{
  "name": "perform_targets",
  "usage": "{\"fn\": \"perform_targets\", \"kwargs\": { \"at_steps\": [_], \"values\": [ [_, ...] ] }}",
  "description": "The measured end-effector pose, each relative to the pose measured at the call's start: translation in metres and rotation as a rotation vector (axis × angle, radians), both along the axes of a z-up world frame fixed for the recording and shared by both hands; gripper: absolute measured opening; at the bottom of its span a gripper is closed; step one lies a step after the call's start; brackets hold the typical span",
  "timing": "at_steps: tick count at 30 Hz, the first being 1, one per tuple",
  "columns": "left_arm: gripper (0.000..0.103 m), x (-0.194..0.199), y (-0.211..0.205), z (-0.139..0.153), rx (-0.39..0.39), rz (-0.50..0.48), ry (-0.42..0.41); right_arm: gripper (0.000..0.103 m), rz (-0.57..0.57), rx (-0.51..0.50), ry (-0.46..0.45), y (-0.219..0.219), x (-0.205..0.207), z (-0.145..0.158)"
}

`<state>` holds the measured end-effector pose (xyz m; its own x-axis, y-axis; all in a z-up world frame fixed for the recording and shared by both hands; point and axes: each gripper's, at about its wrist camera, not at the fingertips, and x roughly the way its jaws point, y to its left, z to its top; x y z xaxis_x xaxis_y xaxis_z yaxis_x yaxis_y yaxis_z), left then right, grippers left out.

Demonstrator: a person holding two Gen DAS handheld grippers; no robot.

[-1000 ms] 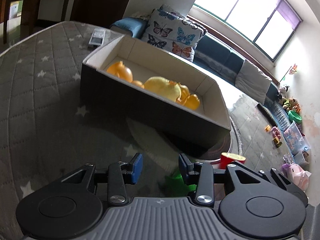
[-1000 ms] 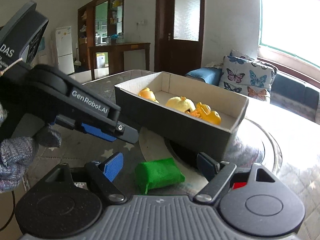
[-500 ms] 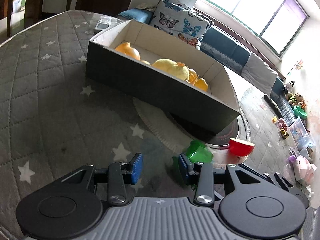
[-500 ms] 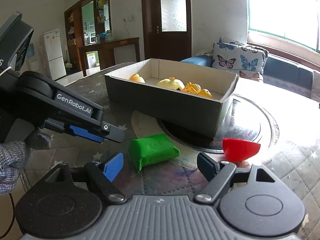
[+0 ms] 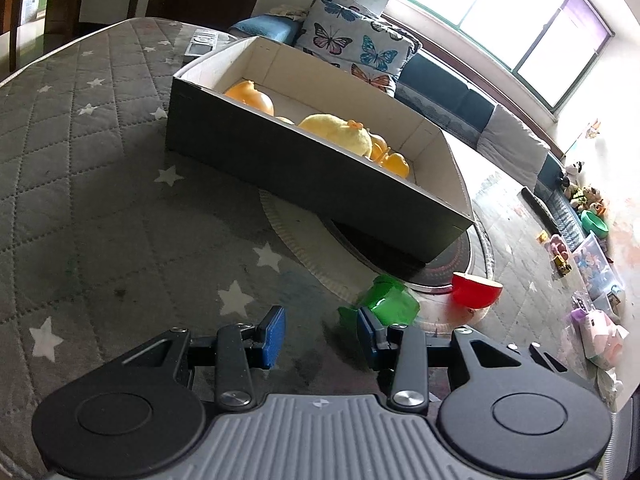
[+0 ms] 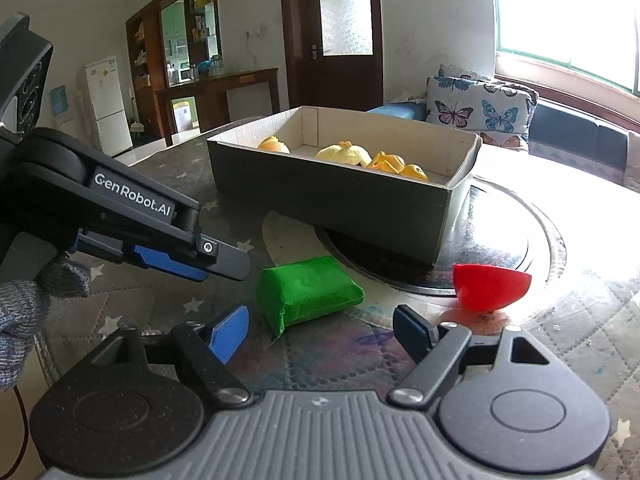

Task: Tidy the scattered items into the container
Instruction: 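Close the left tool on the green soft block and lift it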

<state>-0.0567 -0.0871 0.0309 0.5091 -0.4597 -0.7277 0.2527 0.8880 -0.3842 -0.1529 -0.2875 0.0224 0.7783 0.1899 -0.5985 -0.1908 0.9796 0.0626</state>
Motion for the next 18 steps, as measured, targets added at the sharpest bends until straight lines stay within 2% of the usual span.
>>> {"fn": "perform_targets", "kwargs": {
  "at_steps": [5, 18],
  "values": [
    [0.042, 0.001, -0.005, -0.001, 0.002, -0.019, 0.002, 0.076, 0.002, 0.002, 0.013, 0.002, 0.005, -0.003],
    [0.042, 0.012, -0.02, -0.001, 0.008, -0.066, -0.004, 0.069, 0.02, -0.001, 0.024, 0.006, 0.016, -0.008]
  ]
}}
